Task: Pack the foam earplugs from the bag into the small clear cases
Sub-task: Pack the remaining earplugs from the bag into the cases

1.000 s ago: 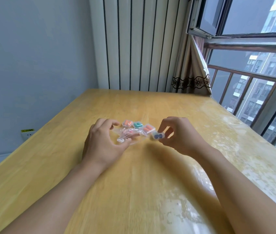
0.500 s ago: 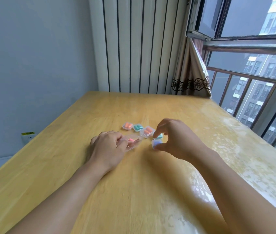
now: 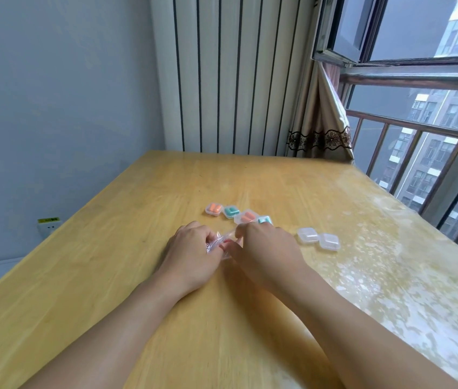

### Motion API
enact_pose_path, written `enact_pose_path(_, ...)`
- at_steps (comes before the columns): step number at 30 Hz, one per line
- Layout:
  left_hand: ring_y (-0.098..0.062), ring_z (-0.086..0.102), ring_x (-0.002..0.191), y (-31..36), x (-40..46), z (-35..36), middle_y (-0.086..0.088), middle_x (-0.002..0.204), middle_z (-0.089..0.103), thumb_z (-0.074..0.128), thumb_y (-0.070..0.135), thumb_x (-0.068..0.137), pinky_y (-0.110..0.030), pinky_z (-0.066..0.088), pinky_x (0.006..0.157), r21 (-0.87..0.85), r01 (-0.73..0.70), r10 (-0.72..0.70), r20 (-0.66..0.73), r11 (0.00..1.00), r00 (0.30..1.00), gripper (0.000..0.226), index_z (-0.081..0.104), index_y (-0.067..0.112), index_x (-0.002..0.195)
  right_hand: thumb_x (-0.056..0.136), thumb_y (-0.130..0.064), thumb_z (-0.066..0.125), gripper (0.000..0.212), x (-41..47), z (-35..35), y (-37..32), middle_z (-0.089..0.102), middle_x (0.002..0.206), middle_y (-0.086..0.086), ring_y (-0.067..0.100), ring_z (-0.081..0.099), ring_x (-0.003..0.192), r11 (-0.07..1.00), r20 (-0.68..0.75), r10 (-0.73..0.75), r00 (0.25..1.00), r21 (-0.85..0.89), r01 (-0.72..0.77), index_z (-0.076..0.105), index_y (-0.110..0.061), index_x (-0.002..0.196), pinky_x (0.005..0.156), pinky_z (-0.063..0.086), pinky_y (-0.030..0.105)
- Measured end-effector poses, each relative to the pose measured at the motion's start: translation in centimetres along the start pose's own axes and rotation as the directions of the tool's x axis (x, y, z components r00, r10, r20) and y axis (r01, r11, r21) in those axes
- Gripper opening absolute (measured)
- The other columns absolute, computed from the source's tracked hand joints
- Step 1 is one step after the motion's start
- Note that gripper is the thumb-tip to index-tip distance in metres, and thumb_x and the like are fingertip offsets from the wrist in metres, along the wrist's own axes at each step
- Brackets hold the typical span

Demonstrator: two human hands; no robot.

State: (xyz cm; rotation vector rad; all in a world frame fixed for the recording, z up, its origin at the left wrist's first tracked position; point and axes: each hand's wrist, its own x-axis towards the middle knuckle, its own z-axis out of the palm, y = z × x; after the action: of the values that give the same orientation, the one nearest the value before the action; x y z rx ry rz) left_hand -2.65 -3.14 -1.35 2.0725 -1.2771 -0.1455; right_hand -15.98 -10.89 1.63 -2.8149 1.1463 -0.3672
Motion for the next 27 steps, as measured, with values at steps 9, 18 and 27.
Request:
enact_pose_path(9, -0.019, 0.054, 0.100, 0.0, -0.1, 0.0, 0.006, 0.101, 0.060, 0.066, 0.037, 0.090, -0.032, 0.045, 0.085, 0.006, -0.022, 0.022, -0.008, 1.000, 1.000, 0.015, 0.061, 0.024, 0.088, 0.100, -0.045, 0.048, 0.035, 0.3, -0.1, 0.4, 0.066, 0.095, 0.002, 0.027, 0.062, 0.085, 0.996, 0.056, 0.015, 0.998, 0.090, -0.020, 0.063, -0.014, 0.102, 0.068, 0.051, 0.036)
enact_pose_path(18, -0.016, 0.053, 0.111, 0.2, -0.5, -0.4, 0.009, 0.113, 0.059, 0.060, 0.052, 0.092, -0.037, 0.046, 0.097, 0.037, 0.023, -0.021, -0.061, 0.999, 0.998, 0.034, 0.063, 0.024, 0.110, 0.078, -0.025, 0.077, 0.041, 1.9, -4.5, 6.2, 0.071, 0.096, -0.004, 0.011, 0.064, 0.085, 0.974, -0.077, 0.110, 0.991, 0.207, -0.092, 0.071, -0.027, 0.118, 0.068, 0.049, 0.027)
enact_pose_path(27, -0.003, 0.057, 0.102, 1.4, -1.1, -1.7, 0.019, 0.103, 0.061, 0.058, 0.047, 0.067, -0.019, 0.043, 0.090, -0.252, -0.232, 0.148, -0.313, 0.939, 0.938, 0.047, 0.069, 0.024, 0.107, 0.091, -0.029, 0.075, 0.032, 2.7, -3.7, 9.9, 0.073, 0.112, 0.003, 0.023, 0.067, 0.097, 0.961, -0.016, 0.031, 0.999, 0.277, -0.026, 0.071, -0.013, 0.119, 0.080, 0.051, 0.029)
